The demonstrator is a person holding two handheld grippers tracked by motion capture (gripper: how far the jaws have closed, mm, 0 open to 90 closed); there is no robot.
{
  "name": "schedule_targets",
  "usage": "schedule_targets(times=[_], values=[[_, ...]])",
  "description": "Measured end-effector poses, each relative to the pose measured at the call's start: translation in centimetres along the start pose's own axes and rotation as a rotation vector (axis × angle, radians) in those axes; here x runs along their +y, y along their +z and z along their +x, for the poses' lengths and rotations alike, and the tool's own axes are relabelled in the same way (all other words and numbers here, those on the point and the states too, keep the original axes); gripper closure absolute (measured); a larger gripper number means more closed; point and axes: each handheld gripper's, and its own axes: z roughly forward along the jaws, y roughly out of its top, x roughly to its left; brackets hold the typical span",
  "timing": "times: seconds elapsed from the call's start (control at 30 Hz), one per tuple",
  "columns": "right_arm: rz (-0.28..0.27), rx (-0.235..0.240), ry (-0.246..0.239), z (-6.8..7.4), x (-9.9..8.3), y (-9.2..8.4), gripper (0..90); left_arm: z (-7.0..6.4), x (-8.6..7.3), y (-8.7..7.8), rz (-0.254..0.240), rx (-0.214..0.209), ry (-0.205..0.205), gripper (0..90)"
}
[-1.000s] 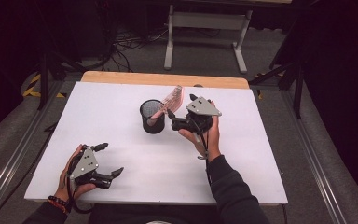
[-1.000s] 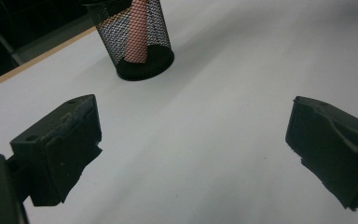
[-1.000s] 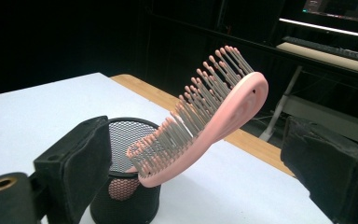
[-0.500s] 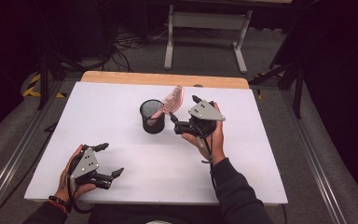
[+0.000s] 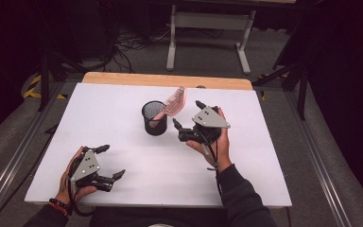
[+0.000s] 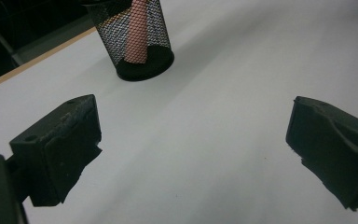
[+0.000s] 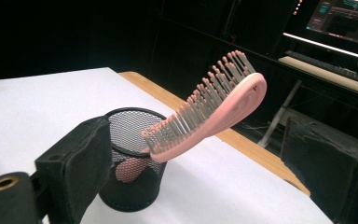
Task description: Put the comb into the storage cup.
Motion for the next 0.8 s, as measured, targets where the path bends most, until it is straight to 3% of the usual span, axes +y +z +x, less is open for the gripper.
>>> schedule_targets(times=[0.8], values=[[0.012,0.021,-0.027,0.0,-1.7,-1.4,9.4,0.0,0.0,0.0,-0.002,-0.009,-0.001,4.0]])
